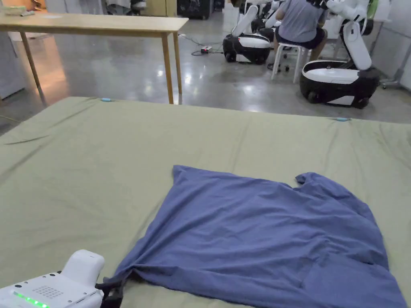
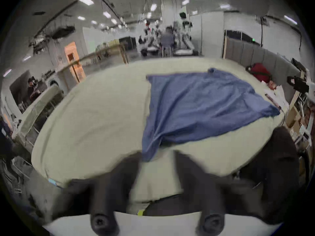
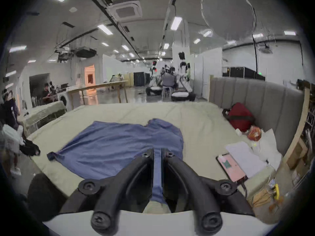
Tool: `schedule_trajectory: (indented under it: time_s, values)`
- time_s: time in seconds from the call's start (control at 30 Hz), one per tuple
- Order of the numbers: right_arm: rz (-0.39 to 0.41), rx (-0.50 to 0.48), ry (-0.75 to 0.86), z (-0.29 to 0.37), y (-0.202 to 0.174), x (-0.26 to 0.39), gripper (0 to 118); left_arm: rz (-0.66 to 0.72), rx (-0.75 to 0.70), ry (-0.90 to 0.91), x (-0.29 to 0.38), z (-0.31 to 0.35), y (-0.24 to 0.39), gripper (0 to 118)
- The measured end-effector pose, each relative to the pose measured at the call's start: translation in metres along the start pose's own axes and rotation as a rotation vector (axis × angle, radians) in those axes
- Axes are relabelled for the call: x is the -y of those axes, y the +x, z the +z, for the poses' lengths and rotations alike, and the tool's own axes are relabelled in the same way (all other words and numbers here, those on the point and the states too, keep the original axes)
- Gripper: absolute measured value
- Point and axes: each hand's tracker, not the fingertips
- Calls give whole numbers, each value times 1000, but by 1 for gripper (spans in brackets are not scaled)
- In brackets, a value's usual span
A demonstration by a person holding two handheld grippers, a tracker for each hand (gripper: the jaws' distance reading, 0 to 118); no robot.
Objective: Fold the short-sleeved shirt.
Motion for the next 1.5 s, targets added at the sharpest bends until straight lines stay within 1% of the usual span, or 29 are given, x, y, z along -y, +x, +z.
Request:
schedule_trajectory:
  time_s: [0.13,0.2,0.27,0.3,0.33,0.37,0.4,0.43,0.47,0.5,0.53,0.57,0.6,0.63,0.7,0.73,0.77,0.8,0.83,0.87,0.9,0.93,0.97,1.1,1.23,1.3,1.4,1.47,1.5]
  values:
    - [-16,38,-110,-15,10,8,10,16,-6,-29,-10,-36,-10,106]
    - [3,62,-205,-28,13,13,10,-12,-43,-63,-17,-55,-14,106]
    - [32,99,-268,-38,17,19,10,-29,-32,-93,-21,-70,-15,103]
    - [33,97,-290,-42,20,22,10,-30,-40,-99,-24,-75,-16,94]
    - [23,97,-306,-46,23,25,10,-40,-43,-108,-27,-79,-16,65]
    - [13,108,-307,-48,25,27,10,-54,-31,-124,-28,-78,-7,23]
    - [-3,115,-309,-48,28,28,10,-35,-13,-152,-29,-79,-6,0]
    - [-27,96,-309,-48,31,28,16,-42,-39,-123,-31,-78,-3,0]
    - [-54,43,-309,-47,35,29,38,-37,-41,-118,-33,-77,-2,0]
    - [-62,-4,-320,-48,36,30,76,-42,-38,-117,-37,-63,14,0]
    - [-52,-31,-345,-52,35,32,113,-42,-43,-110,-39,-59,19,0]
    - [-27,-53,-360,-56,32,34,118,-42,-50,-100,-40,-57,22,0]
    - [14,-57,-344,-59,30,35,118,-41,-45,-100,-42,-56,25,0]
    - [50,-61,-392,-67,27,40,118,-40,-44,-98,-45,-53,25,0]
    - [147,-20,-471,-86,17,50,117,-45,-55,-97,-47,-50,32,0]
    - [175,-30,-503,-91,16,56,101,-45,-55,-99,-48,-48,35,0]
    - [168,-33,-520,-97,15,61,67,-43,-52,-100,-48,-50,31,0]
    - [138,-10,-523,-102,15,65,24,-43,-55,-98,-48,-50,33,0]
    - [102,3,-518,-106,17,68,12,-43,-55,-96,-48,-48,35,0]
    - [51,-26,-498,-106,23,70,12,-42,-51,-98,-48,-47,37,0]
    - [74,-29,-517,-105,25,69,11,-39,-47,-102,-48,-49,34,0]
    - [72,-29,-512,-102,25,66,11,-46,-60,-100,-48,-47,35,0]
    - [50,-43,-494,-98,25,63,10,-70,-85,-83,-48,-43,38,0]
    - [-34,-98,-382,-73,32,26,10,-87,-85,12,-71,-17,35,0]
    - [-15,-94,-279,-75,32,-29,10,-119,-99,79,-118,-16,24,0]
    - [-26,-107,-264,-93,31,-54,10,-158,-112,110,-142,-35,19,0]
    - [12,-61,-278,-142,24,-80,10,-158,-99,97,-186,-78,13,0]
    - [7,-32,-309,-180,22,-85,10,-160,-86,58,-206,-110,15,0]
    - [1,-36,-330,-201,22,-84,10,-132,-68,32,-214,-130,12,0]
